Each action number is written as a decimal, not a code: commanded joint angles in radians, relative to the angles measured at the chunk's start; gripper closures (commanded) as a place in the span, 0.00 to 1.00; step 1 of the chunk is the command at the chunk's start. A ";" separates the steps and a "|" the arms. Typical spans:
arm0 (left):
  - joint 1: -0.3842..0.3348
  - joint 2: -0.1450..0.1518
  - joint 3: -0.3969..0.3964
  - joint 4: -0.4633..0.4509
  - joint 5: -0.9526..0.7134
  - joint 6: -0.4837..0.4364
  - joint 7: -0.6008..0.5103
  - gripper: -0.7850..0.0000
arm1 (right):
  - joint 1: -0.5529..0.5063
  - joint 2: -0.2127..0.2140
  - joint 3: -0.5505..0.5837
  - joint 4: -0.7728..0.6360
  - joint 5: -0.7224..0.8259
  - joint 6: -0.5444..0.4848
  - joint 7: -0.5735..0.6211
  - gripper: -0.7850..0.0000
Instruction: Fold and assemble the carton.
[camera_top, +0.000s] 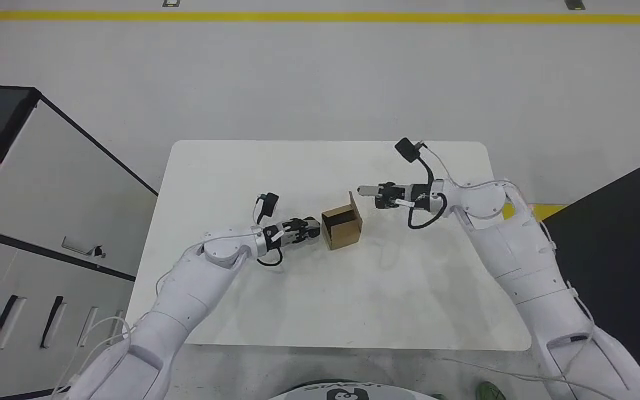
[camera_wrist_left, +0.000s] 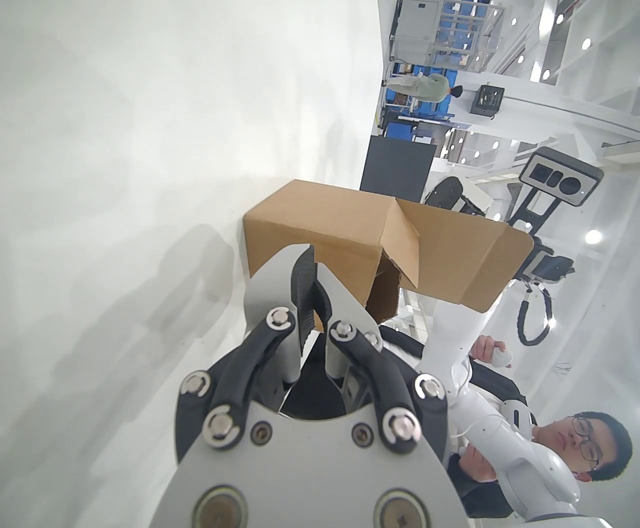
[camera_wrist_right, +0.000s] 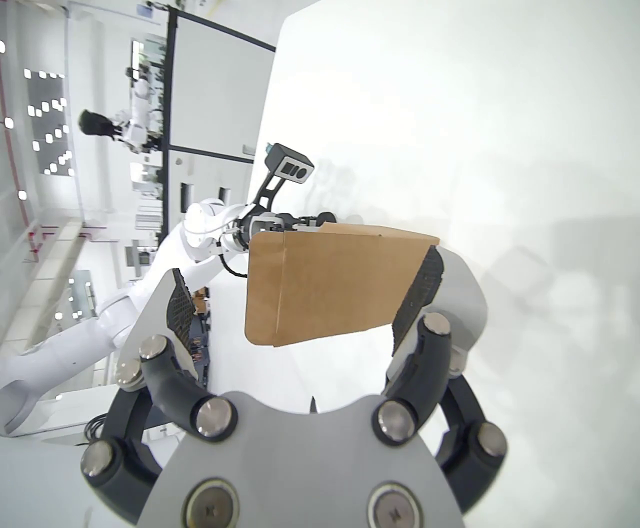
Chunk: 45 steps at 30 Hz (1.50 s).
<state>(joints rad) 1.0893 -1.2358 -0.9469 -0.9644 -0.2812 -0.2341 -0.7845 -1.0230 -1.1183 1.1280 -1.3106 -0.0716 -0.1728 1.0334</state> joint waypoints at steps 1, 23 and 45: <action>0.000 0.000 0.000 0.000 0.000 0.000 0.000 1.00 | 0.000 0.000 0.000 0.001 0.006 -0.001 -0.002 0.00; 0.000 0.000 0.000 0.000 0.000 0.000 0.000 1.00 | 0.029 0.014 0.005 -0.061 0.003 0.050 0.152 0.00; 0.000 0.000 0.000 0.000 0.000 0.000 0.000 1.00 | 0.146 0.018 -0.082 -0.007 -0.072 0.053 0.264 0.67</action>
<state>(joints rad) 1.0893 -1.2358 -0.9469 -0.9644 -0.2812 -0.2341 -0.7845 -0.8863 -1.0980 1.0584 -1.3207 -0.1366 -0.1210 1.2994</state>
